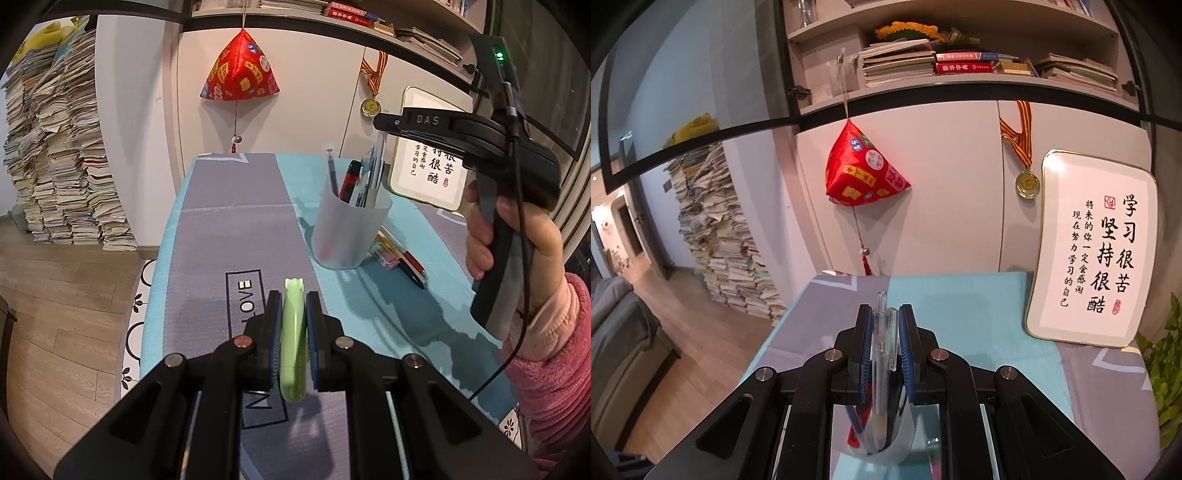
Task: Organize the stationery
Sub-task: 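Lower the clear pen into the cup and open the right tool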
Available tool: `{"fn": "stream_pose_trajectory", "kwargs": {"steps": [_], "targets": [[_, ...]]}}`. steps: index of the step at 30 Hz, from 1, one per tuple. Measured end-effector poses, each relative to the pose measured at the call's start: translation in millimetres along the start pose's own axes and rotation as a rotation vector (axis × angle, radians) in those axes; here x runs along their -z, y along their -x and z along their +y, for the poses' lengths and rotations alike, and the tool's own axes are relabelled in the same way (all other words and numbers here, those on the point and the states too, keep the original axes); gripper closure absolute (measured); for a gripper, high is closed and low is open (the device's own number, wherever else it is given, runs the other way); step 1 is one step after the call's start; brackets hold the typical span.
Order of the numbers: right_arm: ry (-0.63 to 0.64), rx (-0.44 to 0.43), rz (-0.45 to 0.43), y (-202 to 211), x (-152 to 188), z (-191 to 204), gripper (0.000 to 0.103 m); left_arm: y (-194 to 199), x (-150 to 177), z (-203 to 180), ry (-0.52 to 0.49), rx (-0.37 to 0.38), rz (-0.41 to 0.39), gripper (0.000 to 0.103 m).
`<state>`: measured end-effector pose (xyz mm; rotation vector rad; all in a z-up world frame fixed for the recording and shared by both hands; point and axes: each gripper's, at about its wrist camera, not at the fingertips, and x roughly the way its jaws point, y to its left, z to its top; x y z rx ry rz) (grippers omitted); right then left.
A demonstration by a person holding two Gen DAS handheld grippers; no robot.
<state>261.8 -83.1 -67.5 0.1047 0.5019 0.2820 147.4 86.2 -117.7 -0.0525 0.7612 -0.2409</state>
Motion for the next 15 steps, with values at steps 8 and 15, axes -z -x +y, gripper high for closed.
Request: {"fn": "stream_pose_trajectory", "kwargs": {"steps": [8,15], "targets": [[0.034,-0.002,0.023,18,12,1,0.088,1,1,-6,-0.006,0.008,-0.001,0.092],[0.01,0.003,0.06,26,22,-15,0.088,2,-3,-15,-0.025,0.009,-0.011,0.092]]}}
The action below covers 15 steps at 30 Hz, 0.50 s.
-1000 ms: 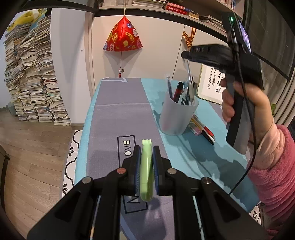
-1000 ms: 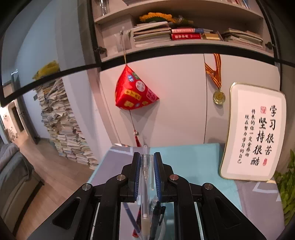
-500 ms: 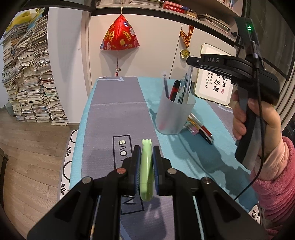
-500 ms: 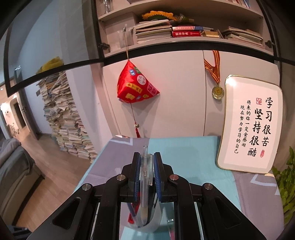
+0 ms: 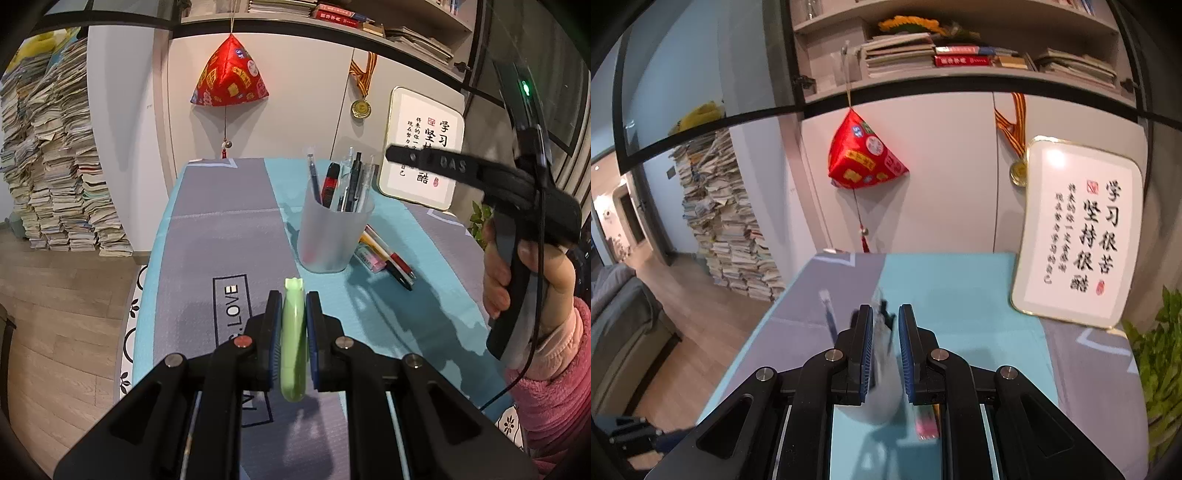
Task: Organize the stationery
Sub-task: 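Lower the clear pen into the cup and open the right tool, then lower the green highlighter into the frosted cup and open the left tool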
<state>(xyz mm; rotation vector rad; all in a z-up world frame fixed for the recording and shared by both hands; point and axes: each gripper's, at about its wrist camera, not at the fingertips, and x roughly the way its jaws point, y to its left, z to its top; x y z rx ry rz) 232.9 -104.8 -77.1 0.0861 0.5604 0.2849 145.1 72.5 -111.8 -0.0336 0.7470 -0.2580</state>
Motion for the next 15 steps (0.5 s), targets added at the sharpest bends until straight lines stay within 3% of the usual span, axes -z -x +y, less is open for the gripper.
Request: {"fn": "stream_pose_trajectory", "kwargs": {"steps": [9,15], "targets": [[0.111,0.08,0.157,0,35,-12,0.087,-9,-24,-17,-0.02,0.014,-0.02,0.092],[0.041,0.094,0.269,-5,57,-47,0.087,-16,-62,-33,-0.034,0.04,-0.082,0.092]]}}
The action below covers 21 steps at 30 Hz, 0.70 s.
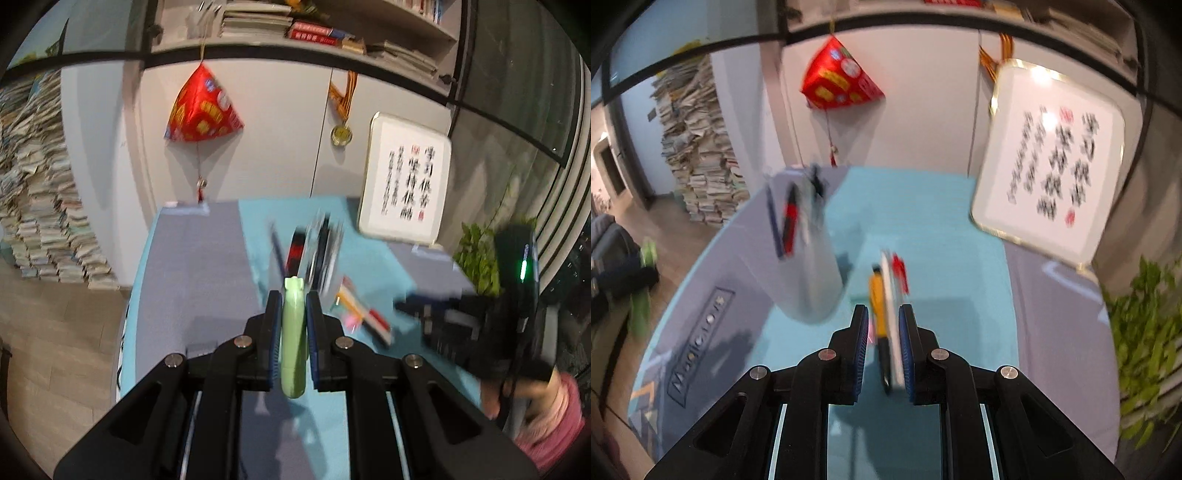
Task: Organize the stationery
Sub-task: 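Lower the green highlighter into the frosted cup and open the left tool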
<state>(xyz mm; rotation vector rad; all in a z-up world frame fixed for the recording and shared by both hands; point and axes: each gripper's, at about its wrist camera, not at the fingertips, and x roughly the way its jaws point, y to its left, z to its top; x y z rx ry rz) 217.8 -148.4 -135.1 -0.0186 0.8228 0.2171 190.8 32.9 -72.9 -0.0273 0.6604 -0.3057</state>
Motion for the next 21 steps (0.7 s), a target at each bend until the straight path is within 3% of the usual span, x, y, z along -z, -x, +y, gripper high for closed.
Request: {"fn": "stream_pose_trajectory", "kwargs": {"steps": [9,21], "targets": [[-0.09,0.0,0.038,0,23,-36,0.087,-40,-47,-1,0.089,0.052,-0.065,0.092],[-0.112,-0.001,0.08,-15,29,-54,0.087,-78,-32,-1,0.092,0.005,-0.022,0.092]]}}
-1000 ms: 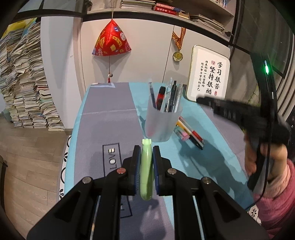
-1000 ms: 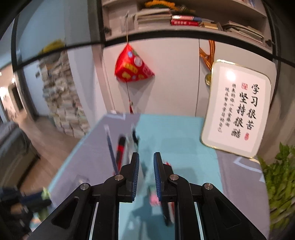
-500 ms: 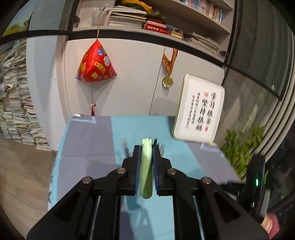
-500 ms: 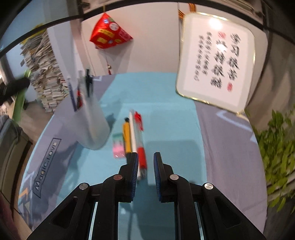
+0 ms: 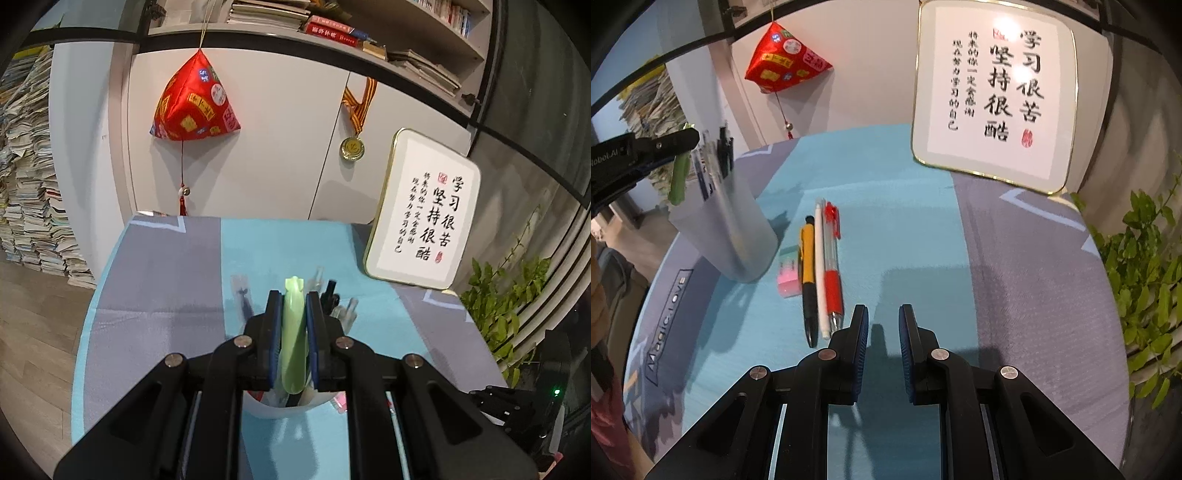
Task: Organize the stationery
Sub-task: 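Lower the green highlighter into the frosted cup and open the left tool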
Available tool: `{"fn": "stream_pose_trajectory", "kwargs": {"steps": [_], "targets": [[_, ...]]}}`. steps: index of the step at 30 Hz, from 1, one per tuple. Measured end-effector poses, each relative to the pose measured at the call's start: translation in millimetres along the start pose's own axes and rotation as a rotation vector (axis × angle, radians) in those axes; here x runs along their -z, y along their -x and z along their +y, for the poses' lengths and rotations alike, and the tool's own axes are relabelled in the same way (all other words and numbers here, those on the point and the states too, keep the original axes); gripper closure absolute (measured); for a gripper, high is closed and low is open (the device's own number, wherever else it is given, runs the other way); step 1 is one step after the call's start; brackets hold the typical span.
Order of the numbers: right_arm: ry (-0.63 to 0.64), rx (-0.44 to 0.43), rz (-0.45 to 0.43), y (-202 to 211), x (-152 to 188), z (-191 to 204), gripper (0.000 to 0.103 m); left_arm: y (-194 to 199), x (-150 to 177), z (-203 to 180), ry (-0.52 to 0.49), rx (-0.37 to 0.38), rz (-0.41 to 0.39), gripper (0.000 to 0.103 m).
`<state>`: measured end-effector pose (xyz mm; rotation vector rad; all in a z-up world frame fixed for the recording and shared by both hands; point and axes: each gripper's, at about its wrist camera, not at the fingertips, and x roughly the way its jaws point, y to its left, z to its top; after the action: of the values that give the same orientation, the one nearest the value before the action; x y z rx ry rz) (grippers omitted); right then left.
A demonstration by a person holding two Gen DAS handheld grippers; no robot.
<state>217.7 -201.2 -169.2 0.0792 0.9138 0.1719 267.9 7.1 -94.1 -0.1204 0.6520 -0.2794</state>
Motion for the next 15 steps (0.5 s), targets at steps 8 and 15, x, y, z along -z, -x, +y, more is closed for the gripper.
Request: {"fn": "stream_pose_trajectory", "kwargs": {"steps": [8,15], "targets": [[-0.018,-0.007,0.006,-2,1,-4,0.087,-2,6,3,0.0,0.0,-0.011,0.092],[-0.012,-0.009,0.013,-1,2,-2,0.087,-1,13,3,-0.013,-0.002,0.003,0.092]]}}
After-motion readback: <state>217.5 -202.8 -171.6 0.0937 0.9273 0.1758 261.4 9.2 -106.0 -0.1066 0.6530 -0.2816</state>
